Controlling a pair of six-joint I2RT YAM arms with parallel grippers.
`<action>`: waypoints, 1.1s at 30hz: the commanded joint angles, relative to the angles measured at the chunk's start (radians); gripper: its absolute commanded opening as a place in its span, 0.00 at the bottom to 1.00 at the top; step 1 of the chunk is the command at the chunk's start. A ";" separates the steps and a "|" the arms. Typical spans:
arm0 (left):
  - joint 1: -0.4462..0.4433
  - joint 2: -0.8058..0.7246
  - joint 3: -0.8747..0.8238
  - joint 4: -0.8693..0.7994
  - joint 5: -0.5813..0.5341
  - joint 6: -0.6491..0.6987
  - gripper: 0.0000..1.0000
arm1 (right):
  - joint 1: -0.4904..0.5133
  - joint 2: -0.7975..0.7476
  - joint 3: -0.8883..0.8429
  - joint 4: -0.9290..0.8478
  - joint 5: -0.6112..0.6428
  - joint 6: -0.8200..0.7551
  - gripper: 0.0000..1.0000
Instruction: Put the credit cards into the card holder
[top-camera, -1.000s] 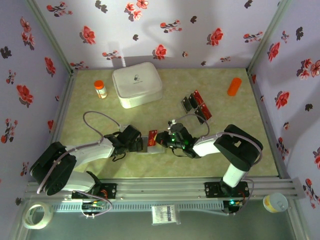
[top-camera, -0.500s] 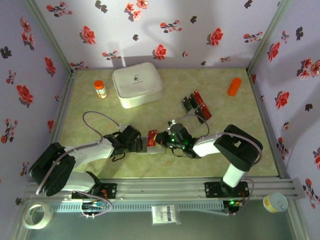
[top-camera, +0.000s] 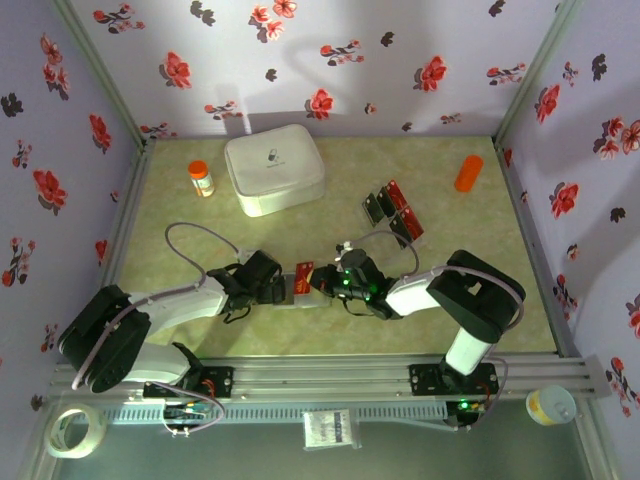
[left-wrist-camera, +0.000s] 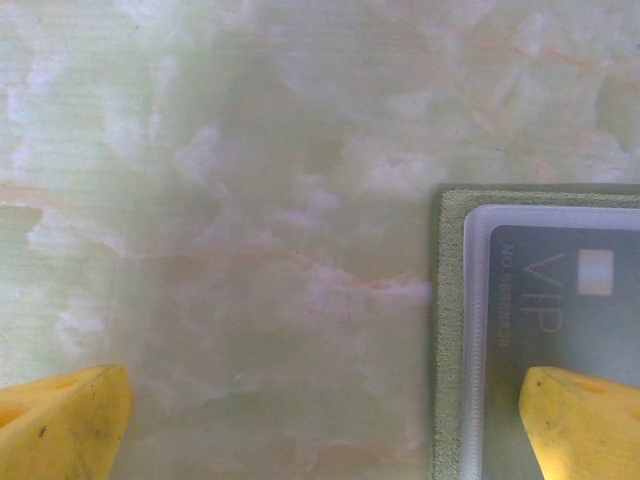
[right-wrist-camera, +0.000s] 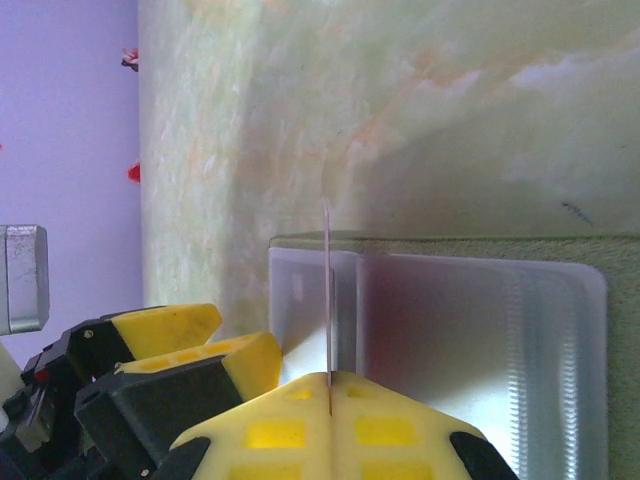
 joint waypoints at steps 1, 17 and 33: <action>-0.004 -0.021 -0.010 -0.040 -0.021 0.001 1.00 | 0.009 -0.017 -0.010 0.004 0.016 0.008 0.00; -0.004 -0.023 -0.010 -0.045 -0.016 0.001 1.00 | 0.021 -0.001 -0.021 -0.016 0.040 -0.005 0.00; -0.006 -0.001 -0.024 -0.026 -0.016 -0.001 1.00 | 0.047 -0.029 -0.002 -0.196 0.078 -0.033 0.00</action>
